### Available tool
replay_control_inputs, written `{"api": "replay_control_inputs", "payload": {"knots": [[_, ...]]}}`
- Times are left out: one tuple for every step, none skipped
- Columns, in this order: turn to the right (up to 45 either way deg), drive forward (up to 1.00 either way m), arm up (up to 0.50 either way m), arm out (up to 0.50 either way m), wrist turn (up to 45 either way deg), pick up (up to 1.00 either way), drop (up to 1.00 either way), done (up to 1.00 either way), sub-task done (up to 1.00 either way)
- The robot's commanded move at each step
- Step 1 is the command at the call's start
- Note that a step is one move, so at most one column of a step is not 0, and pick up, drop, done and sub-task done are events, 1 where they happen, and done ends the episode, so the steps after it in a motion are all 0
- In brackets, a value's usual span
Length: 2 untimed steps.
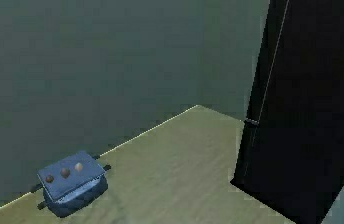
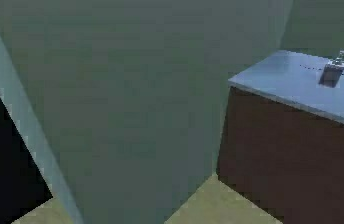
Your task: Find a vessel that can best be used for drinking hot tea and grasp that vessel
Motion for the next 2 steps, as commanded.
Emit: {"api": "replay_control_inputs", "payload": {"knots": [[-45.0, 0.0, 0.0, 0.0, 0.0, 0.0, 0.0, 0.0, 0.0], [-45.0, 0.0, 0.0, 0.0, 0.0, 0.0, 0.0, 0.0, 0.0]]}}
